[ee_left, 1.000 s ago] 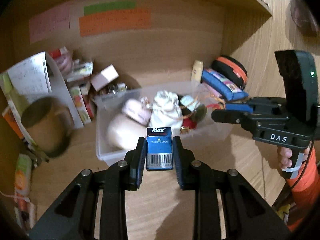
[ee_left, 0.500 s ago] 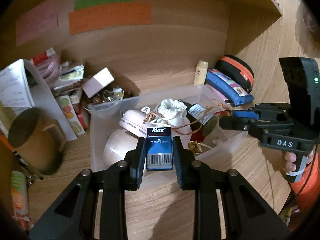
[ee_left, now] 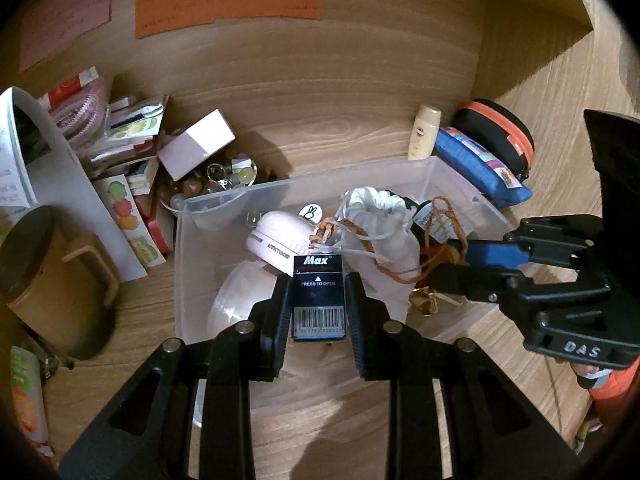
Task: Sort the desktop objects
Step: 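Carry the blue Max box and gold ornament over the clear box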
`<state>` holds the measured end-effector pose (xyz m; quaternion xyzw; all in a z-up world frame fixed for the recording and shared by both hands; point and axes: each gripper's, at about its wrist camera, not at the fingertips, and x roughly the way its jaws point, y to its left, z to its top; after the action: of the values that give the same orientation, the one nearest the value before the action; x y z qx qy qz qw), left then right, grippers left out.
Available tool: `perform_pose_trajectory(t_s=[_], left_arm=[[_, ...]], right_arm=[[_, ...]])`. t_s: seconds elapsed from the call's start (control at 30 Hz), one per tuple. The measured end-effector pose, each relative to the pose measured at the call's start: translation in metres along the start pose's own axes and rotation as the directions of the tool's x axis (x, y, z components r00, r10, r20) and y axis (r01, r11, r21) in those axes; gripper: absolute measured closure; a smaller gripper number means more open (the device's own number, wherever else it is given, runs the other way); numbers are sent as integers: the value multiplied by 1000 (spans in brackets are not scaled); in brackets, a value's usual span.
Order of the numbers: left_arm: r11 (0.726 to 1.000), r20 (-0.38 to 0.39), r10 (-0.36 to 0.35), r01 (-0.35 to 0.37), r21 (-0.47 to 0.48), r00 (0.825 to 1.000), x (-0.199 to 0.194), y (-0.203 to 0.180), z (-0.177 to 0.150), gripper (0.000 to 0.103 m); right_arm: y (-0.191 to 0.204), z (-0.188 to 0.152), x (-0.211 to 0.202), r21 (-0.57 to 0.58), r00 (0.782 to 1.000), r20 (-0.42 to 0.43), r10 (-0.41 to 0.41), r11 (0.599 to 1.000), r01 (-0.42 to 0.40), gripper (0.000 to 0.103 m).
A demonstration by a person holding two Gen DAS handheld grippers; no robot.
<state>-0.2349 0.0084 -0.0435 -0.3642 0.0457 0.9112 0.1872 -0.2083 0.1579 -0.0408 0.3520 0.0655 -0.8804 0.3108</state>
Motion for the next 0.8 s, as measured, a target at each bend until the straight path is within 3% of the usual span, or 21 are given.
perform_pose_trajectory(t_s=[0.47,0.63,0.77,0.8], left_arm=[[999,4,38,-38,13,999,8,-3,0,75],[999,12,52,-53,14,999,4,-2,0,64],[998,24,62,-62,14,998,-4,0,-4,59],[997,30,71,-71,12,997,-6,0,-4,54]], right_arm=[[-6,1,-5,6,999,31,-8,1000,8,84],[-3,0,-8,-5,999,40,-9,1000,10,68],[-1,0,-11,-13,999,48,-11,1000,12,64],[-1,0,-11,-13,999,47,-13,1000,14,64]])
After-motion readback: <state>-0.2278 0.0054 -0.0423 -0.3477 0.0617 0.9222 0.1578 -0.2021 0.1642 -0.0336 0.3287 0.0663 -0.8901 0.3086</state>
